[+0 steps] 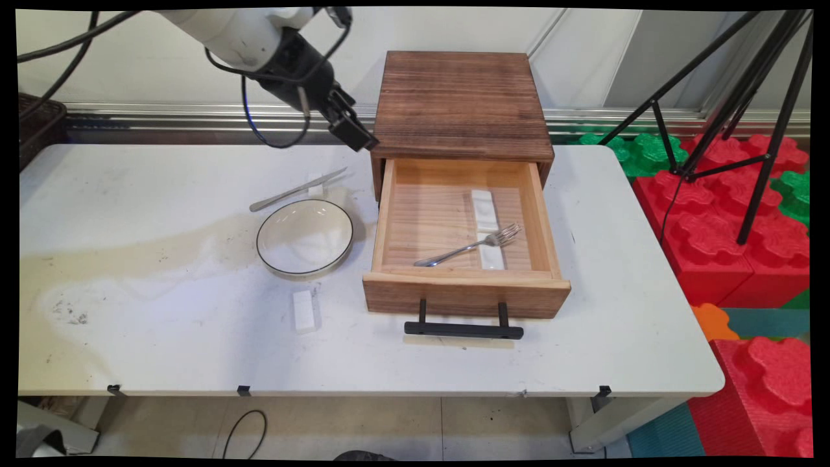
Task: Pick up the knife from the left of the white plate
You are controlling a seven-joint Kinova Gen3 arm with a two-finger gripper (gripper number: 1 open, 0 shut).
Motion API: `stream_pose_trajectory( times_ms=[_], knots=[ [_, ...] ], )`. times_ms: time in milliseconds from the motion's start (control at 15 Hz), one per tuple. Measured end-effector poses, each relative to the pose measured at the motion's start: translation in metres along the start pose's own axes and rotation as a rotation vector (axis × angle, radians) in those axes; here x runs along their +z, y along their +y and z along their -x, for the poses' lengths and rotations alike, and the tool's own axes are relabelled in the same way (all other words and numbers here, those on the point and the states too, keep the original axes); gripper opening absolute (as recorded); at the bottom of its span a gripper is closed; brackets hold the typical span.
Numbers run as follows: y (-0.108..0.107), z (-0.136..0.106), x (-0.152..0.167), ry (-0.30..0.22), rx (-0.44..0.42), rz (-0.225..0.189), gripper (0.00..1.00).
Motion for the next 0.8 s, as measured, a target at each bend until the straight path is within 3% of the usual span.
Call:
stream_pose_trajectory(
  times_ms=[800],
  knots=[
    [-0.062, 0.026, 0.015, -0.067, -0.044, -0.081, 1.00]
  ],
)
